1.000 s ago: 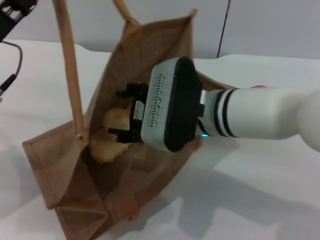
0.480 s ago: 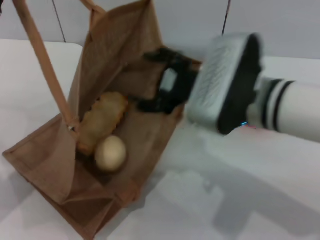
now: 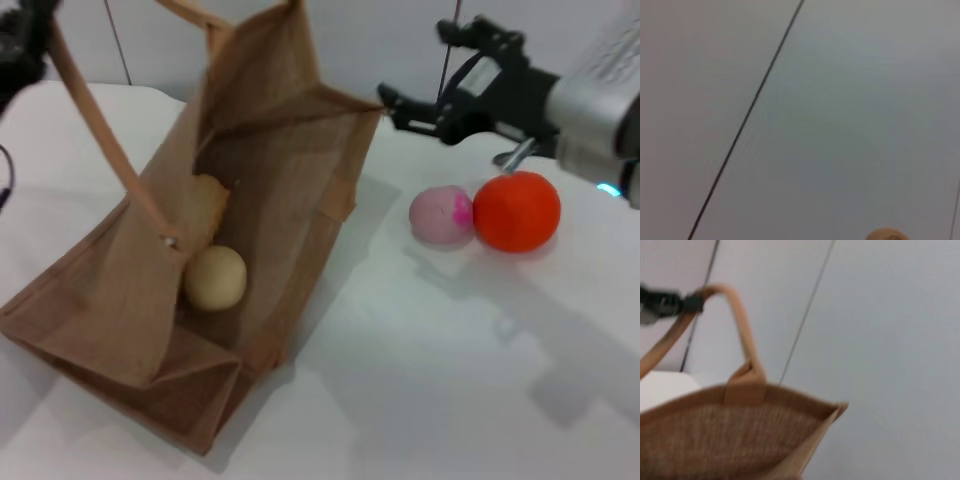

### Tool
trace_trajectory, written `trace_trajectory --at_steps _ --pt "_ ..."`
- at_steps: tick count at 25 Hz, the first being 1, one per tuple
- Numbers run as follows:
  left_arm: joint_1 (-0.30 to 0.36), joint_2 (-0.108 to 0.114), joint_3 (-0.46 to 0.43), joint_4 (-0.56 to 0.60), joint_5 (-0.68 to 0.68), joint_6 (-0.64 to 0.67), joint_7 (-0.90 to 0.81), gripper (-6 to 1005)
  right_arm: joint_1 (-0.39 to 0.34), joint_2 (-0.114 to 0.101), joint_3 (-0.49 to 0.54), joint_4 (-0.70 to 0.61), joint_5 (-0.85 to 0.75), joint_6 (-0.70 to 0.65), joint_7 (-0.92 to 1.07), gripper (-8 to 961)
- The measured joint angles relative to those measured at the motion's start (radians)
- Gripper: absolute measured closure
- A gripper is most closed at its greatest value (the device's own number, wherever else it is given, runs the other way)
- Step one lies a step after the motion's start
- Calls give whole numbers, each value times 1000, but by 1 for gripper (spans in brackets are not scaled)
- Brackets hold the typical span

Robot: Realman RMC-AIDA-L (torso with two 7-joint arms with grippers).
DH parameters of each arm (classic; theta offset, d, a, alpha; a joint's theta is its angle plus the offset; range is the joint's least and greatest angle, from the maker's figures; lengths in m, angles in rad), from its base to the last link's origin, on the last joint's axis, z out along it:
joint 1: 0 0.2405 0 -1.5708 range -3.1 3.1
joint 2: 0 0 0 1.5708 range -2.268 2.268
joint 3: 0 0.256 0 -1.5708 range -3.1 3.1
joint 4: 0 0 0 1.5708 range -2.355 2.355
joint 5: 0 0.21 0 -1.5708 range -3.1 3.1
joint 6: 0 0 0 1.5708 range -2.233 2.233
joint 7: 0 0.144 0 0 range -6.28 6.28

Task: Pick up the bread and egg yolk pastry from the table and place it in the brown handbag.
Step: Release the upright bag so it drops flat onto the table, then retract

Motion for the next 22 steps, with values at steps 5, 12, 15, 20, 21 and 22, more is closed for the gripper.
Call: trace_trajectory --at_steps 5,12,15,20,21,22 --pt "-22 -1 0 -89 54 44 258 885 -35 2 94 0 200 -65 -156 49" --pt "-48 -2 0 -199 155 33 514 701 -60 7 330 171 589 -353 -456 49" --pt "-65 -3 -2 -228 187 28 538 448 -35 7 475 363 743 -573 -608 49" --pt "-57 -8 -30 -246 162 19 551 242 30 7 684 715 862 -876 -860 49" --pt "-54 -8 -39 -253 143 20 553 233 43 6 725 784 878 -924 -914 49" --pt "-51 -8 -42 -258 128 20 554 224 55 6 765 851 888 -962 -959 49"
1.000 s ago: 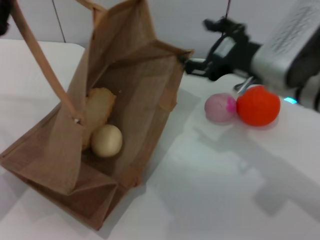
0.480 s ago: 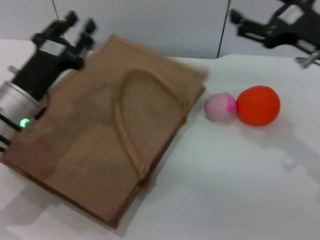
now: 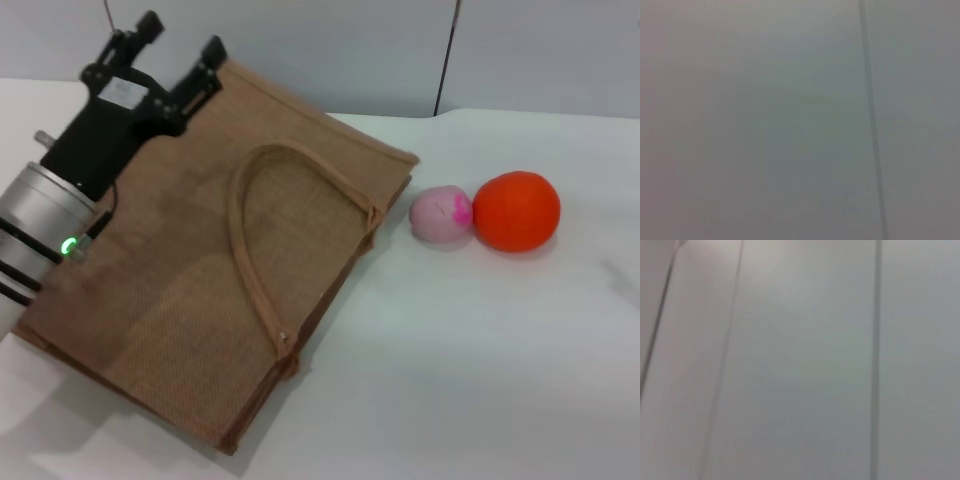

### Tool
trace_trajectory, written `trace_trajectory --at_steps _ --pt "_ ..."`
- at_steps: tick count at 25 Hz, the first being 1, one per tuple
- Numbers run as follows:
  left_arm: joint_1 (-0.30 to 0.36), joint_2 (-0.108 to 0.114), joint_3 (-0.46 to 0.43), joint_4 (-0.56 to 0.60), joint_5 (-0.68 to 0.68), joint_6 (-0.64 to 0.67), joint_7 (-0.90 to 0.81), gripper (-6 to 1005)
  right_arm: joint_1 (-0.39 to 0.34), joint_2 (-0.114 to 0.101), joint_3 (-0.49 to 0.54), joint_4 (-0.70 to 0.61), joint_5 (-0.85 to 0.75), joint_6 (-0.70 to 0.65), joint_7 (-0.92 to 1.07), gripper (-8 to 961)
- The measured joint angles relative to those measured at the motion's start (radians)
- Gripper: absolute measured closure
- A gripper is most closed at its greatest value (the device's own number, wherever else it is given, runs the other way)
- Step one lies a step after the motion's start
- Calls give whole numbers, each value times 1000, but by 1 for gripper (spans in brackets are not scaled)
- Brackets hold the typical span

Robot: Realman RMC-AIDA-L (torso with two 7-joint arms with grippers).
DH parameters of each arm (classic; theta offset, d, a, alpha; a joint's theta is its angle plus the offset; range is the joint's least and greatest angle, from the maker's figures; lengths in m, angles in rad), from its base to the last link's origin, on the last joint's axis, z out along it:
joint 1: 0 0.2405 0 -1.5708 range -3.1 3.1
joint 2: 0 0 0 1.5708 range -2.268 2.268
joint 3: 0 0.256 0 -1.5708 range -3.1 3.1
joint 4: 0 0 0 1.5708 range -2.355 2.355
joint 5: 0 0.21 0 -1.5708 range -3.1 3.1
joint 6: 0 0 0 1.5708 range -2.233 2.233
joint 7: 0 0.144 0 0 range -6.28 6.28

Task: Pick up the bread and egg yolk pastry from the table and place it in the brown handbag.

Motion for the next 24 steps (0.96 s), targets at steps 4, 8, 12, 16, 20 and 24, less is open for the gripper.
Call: trace_trajectory --at_steps 4,8,12,16,20,24 --pt "17 -1 -2 -30 -92 -3 1 189 38 -2 143 210 22 -115 -183 49" --pt "41 -1 -6 -51 -165 -39 1 154 65 0 240 322 25 -166 -270 49" --pt "52 -1 -12 -68 -196 -76 1 147 74 -3 264 350 25 -166 -268 49" --pt "60 -2 -12 -80 -215 -80 1 150 75 -3 268 352 25 -164 -267 49" --pt "72 -2 -12 -102 -245 -85 -3 148 74 -4 270 354 27 -166 -267 49" --pt "84 -2 -12 -114 -278 -100 -1 148 74 -5 271 354 27 -167 -267 49"
